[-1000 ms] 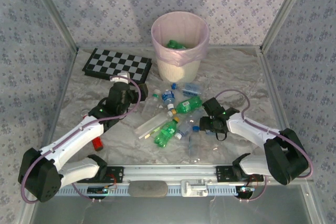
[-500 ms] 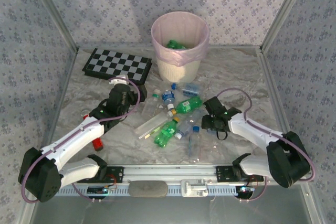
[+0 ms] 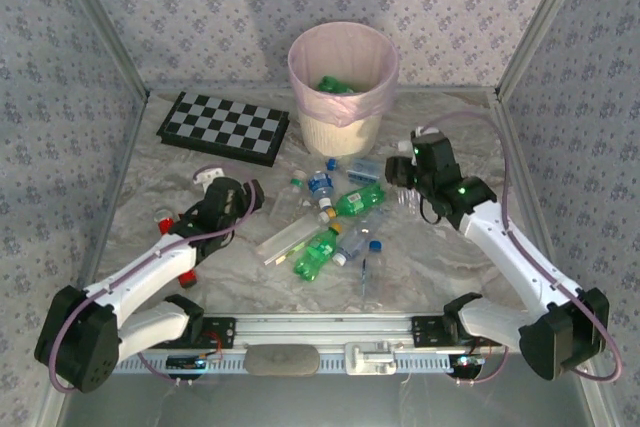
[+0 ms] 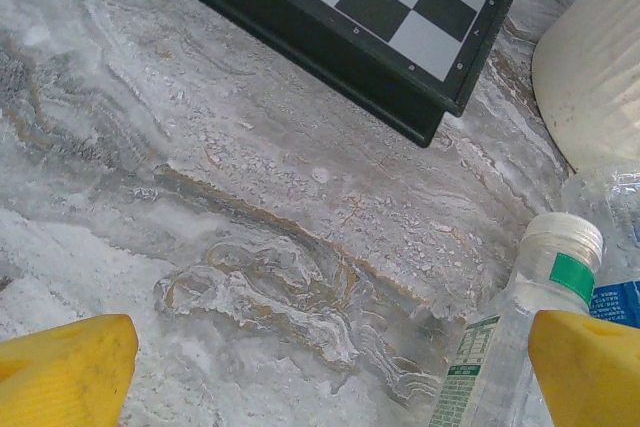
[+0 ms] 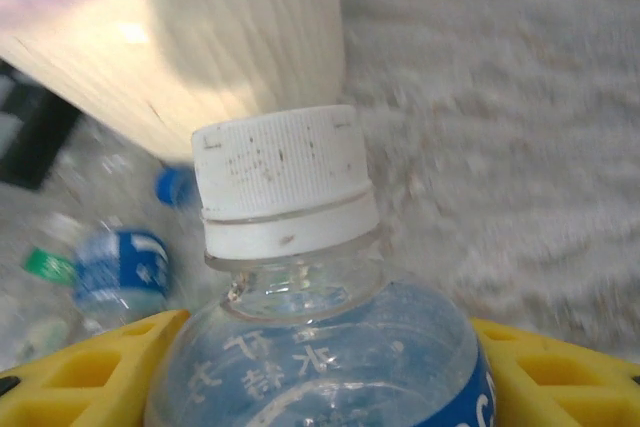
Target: Put the plastic bottles in the bin
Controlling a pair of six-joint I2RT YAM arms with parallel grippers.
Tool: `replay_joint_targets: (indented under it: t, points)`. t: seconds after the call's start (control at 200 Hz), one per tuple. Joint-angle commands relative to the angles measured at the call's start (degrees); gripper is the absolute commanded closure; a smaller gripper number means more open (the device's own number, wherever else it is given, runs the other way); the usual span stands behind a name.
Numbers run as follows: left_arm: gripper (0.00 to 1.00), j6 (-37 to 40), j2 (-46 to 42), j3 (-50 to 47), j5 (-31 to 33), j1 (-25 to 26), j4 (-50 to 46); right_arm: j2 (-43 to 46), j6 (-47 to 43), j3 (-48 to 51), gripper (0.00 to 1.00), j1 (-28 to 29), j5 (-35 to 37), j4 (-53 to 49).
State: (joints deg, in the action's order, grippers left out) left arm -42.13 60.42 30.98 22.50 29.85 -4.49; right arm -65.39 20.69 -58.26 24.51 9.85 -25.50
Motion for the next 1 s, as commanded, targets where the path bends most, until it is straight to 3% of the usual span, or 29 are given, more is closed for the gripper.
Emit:
replay_joint_targets:
  t: [0.0,0.235,0.535,0.89,0.994]
  points:
    - [0.00,-2.0,-2.2,-1.1,0.3,-0.5,-0.1,-2.3,-3.4,-6.3,0.48,-0.2,-0.7,7.8]
    - [0.00,-2.4,-6.5,-4.7,0.4,-0.8,-1.7,-9.7,-5.9,-22.8,0.49,-0.3,-5.2,15.9]
    - [0.00,-5.0,-10.4,-8.8,-1.0,-0.9,-2.0,-26.1,-6.7,-43.3,0.48,-0.3,-8.5,19.8]
    - [0.00,-4.4,-10.1,-10.3,-2.5,-1.2,-1.5,-53.8,-7.8,-77.9,0.48,-0.5,-9.7,2.5]
    - [0.00,-3.9,-9.4,-9.9,-2.5,-1.3,-1.2,-59.1,-6.4,-83.6,0.47,-0.1,-10.6,-0.2]
